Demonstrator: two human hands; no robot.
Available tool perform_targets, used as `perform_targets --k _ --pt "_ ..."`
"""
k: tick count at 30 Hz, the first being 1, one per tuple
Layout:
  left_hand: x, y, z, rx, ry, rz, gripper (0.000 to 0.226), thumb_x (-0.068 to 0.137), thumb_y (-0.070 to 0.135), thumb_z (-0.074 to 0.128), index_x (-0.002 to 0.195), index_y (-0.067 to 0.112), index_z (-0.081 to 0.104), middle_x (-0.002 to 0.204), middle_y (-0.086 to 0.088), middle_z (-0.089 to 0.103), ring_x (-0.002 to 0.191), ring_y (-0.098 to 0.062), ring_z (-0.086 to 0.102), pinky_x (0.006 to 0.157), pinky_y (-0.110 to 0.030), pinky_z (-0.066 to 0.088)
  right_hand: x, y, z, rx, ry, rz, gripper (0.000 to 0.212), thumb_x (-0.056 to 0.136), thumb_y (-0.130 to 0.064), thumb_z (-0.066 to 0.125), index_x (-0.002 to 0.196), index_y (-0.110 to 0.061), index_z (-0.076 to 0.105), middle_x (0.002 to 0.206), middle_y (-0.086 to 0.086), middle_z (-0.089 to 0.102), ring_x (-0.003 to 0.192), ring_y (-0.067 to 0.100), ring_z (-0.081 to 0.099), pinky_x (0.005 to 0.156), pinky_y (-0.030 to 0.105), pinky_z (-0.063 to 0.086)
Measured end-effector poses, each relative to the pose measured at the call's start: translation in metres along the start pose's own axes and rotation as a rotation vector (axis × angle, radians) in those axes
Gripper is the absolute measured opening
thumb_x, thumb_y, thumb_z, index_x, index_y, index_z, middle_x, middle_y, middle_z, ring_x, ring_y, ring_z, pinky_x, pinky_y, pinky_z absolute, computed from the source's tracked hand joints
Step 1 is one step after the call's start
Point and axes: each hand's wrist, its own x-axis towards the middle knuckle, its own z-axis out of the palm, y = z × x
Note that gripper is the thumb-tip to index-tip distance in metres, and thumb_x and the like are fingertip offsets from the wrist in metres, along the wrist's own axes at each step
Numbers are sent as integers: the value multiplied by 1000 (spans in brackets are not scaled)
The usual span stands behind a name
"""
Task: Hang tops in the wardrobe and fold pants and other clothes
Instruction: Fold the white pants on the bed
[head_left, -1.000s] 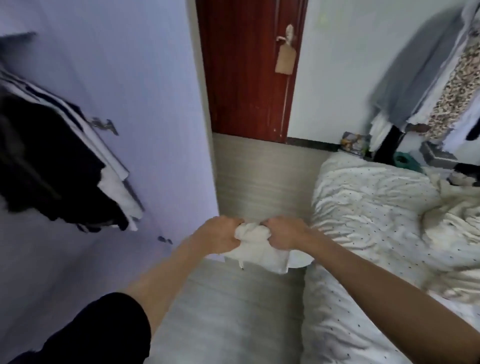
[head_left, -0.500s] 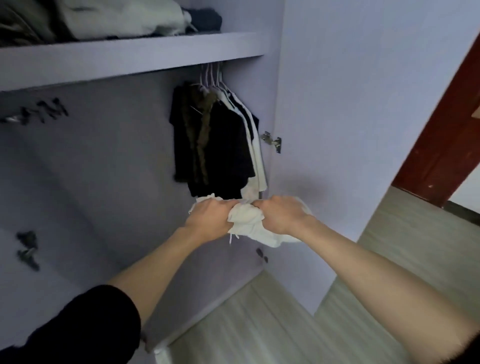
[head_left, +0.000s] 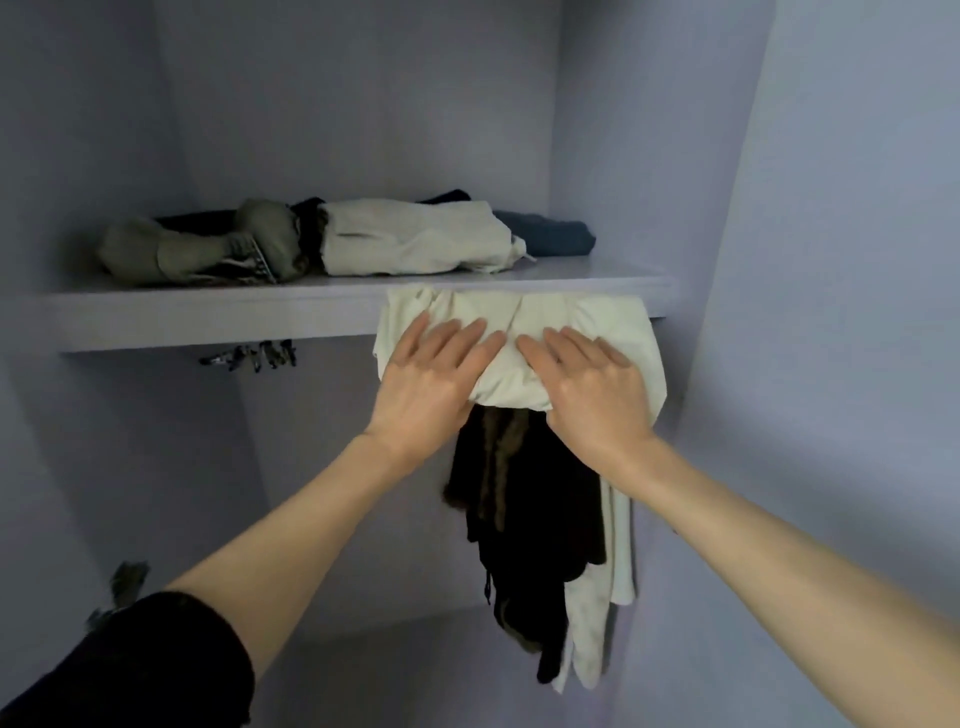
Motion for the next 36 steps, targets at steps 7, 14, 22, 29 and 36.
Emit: perform_targets --k 7,14,22,29,36 --pt "84 -20 -7 207 136 -15 67 65 -3 67 130 12 56 129 -12 58 115 -32 57 104 -56 35 76 48 5 -67 253 -58 44 75 -1 48 113 -10 68 109 15 69 100 31 66 85 45 54" --pt "186 -32 31 334 391 -26 60 76 -2 38 131 16 55 127 -11 59 118 -31 55 103 -57 35 153 130 34 -452 449 -88 42 80 -1 54 118 -15 66 115 11 67 109 29 63 90 50 50" --pt "231 -53 135 -3 -556 -184 78 87 69 35 149 36 1 159 0 4 145 -24 4 114 -50 -6 161 187 131 -8 -612 174 69 92 -27 51 150 -29 15 158 2 12 146 17 8 118 42 3" --pt "250 -56 159 -68 -716 -269 63 92 64 6 149 36 6 159 4 4 146 -21 1 113 -48 -10 170 202 159 370 -613 390 58 89 -18 52 144 -29 36 156 2 22 144 16 15 118 36 1" --pt "211 -40 144 -116 -400 -206 57 99 46 23 149 21 16 157 0 15 145 -19 9 115 -48 -3 126 178 131 404 -453 351 54 95 -11 43 147 -19 29 155 6 23 143 20 19 115 32 11"
